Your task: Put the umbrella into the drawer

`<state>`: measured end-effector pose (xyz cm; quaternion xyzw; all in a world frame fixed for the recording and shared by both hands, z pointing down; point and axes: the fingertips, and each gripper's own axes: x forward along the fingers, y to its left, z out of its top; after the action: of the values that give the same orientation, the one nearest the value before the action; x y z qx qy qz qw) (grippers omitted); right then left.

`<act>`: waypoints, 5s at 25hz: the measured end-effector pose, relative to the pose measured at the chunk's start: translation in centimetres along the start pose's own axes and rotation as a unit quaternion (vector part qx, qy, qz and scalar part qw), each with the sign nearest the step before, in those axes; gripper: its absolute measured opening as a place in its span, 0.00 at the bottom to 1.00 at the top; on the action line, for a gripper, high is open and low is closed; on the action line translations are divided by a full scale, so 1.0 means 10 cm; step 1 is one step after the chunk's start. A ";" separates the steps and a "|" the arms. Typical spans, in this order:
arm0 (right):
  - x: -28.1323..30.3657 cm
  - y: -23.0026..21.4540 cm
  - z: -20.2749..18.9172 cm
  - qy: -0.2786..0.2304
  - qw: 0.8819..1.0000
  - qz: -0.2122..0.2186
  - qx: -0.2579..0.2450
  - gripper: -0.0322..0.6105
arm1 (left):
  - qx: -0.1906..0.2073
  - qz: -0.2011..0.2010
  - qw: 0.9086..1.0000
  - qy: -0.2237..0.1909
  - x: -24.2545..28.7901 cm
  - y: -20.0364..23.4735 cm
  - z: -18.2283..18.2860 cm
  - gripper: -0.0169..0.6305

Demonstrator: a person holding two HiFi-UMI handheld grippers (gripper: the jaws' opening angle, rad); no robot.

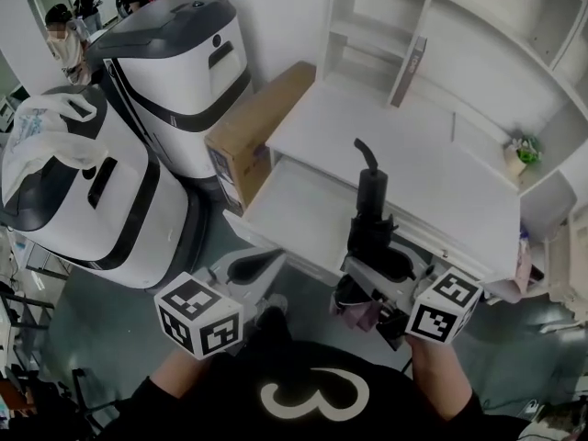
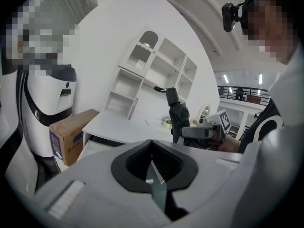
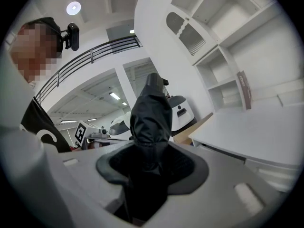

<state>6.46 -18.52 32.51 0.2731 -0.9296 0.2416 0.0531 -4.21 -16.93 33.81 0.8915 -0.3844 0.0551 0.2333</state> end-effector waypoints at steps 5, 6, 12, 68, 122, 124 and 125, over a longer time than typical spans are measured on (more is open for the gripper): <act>0.44 -0.33 0.11 0.016 1.000 -0.015 -0.003 0.34 | -0.011 0.008 1.000 0.008 0.16 0.48 0.11 0.04; 0.52 -0.40 0.12 0.020 1.000 -0.018 -0.003 0.34 | -0.011 0.008 1.000 0.010 0.20 0.56 0.13 0.04; 1.05 -0.79 0.10 0.065 0.997 -0.029 -0.042 0.34 | -0.016 0.011 0.999 0.030 0.42 1.05 0.17 0.04; 3.11 -2.99 -3.13 0.533 0.815 -0.044 -0.224 0.39 | -0.171 0.075 0.975 0.124 0.95 3.15 -0.67 0.04; -0.47 0.45 0.21 -0.073 0.988 -0.010 -0.133 0.05 | 0.075 -0.013 0.995 -0.063 -0.21 -0.54 0.37 0.04; -0.48 0.48 0.19 -0.070 0.988 -0.011 -0.138 0.05 | 0.076 -0.013 0.995 -0.063 -0.23 -0.56 0.36 0.04; -0.49 0.50 0.19 -0.069 0.987 -0.012 -0.142 0.05 | 0.076 -0.013 0.995 -0.064 -0.24 -0.58 0.37 0.04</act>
<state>8.01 -13.36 27.60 0.2895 -0.9527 0.0876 0.0301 -2.08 -13.59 27.76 0.9133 -0.3816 0.0241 0.1404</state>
